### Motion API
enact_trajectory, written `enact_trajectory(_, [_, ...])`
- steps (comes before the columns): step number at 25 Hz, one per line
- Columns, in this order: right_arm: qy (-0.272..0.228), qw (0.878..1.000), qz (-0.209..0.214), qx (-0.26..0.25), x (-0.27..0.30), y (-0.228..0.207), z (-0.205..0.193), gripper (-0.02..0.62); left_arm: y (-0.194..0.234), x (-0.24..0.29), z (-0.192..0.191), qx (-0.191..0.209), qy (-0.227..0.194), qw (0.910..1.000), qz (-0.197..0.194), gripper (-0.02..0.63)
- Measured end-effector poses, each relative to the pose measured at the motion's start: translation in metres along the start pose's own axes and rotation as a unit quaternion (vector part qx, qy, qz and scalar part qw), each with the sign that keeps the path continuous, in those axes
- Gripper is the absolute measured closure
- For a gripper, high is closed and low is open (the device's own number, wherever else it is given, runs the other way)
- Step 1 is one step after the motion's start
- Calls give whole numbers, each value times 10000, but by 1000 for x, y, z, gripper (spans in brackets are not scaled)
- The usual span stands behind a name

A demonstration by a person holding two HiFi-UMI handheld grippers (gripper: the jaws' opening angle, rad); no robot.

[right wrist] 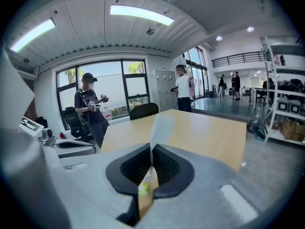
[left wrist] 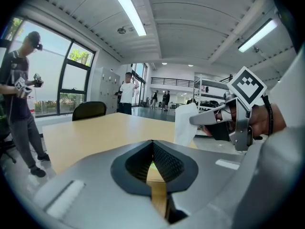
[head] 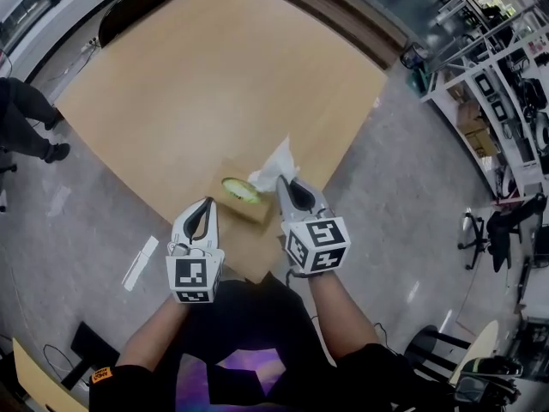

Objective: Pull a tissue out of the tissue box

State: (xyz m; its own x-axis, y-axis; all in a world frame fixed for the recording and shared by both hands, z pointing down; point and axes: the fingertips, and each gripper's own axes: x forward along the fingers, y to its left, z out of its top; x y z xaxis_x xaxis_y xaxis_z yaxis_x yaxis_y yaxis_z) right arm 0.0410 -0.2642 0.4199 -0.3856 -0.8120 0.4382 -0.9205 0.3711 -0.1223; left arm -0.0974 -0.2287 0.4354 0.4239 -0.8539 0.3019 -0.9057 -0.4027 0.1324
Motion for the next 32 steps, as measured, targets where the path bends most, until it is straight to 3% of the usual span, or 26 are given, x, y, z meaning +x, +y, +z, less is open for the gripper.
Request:
enact_trajectory(8, [-188, 9982, -468, 338, -27, 23, -9, 600, 11, -26, -2, 86, 118, 9990, -423, 588])
enact_trajectory(19, [-243, 9922, -1121, 496, -75, 47, -36, 600, 4, -56, -34, -28, 281, 9950, -957, 588])
enact_trajectory(26, [-298, 9904, -1234, 537, -103, 41, -46, 600, -14, -63, -43, -33, 280, 9942, -1042, 588])
enact_trajectory(32, [-425, 9923, -1030, 534, -124, 38, -56, 600, -32, -78, -45, -1, 208, 9963, -838, 588])
